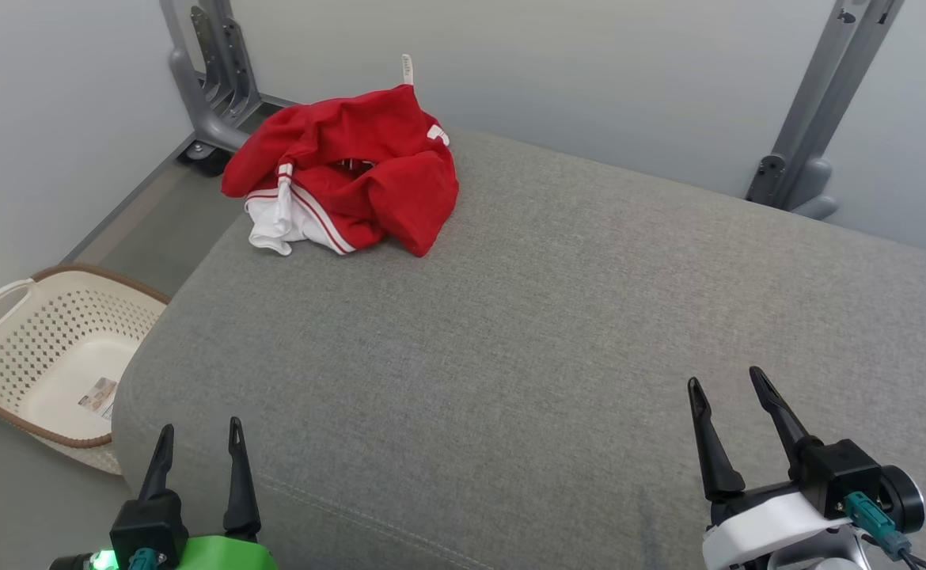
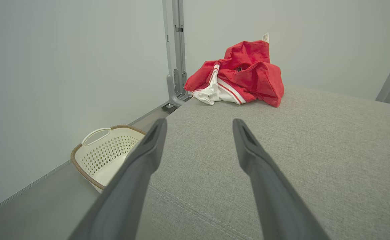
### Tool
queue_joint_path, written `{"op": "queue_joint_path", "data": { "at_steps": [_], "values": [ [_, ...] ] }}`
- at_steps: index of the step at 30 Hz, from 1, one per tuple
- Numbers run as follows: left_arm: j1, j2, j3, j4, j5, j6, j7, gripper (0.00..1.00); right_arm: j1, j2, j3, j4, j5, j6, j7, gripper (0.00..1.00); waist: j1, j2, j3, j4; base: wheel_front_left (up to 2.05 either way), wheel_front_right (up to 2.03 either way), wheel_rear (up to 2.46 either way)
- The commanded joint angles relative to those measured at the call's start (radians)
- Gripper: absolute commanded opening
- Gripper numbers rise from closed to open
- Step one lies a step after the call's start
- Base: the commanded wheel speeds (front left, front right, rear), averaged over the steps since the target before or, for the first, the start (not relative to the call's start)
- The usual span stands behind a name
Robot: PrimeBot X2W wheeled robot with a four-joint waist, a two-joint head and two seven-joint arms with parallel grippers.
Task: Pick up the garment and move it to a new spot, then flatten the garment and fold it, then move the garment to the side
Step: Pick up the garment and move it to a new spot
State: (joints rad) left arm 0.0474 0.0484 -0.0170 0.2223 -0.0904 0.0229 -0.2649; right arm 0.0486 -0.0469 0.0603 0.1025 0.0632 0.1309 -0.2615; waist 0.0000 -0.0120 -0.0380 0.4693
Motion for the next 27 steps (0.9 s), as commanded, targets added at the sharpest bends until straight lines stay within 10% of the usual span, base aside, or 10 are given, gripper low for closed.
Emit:
{"op": "queue_joint_path", "data": {
  "at_steps": [1, 16, 27],
  "values": [
    [0.007, 0.004, 0.0, -0.005, -0.006, 0.005, 0.001, 1.0, -0.005, -0.003, -0.001, 0.003, 0.0, 0.0, -0.003, 1.0, 0.0, 0.012, 0.013, 0.028, 0.0, 0.0, 0.0],
    [-0.027, 0.007, 0.003, -0.01, -0.026, -0.006, 0.001, 1.0, 0.028, -0.003, -0.032, -0.022, -0.001, 0.0, -0.003, 1.0, 0.0, 0.012, 0.026, -0.006, 0.0, 0.0, 0.0],
    [-0.327, 0.133, 0.063, -0.029, -0.009, -0.079, 0.001, 1.0, -0.021, -0.003, -0.042, -0.057, -0.055, 0.0, -0.003, 1.0, 0.0, 0.012, 0.16, -0.046, 0.0, 0.0, 0.0]
  ]
}}
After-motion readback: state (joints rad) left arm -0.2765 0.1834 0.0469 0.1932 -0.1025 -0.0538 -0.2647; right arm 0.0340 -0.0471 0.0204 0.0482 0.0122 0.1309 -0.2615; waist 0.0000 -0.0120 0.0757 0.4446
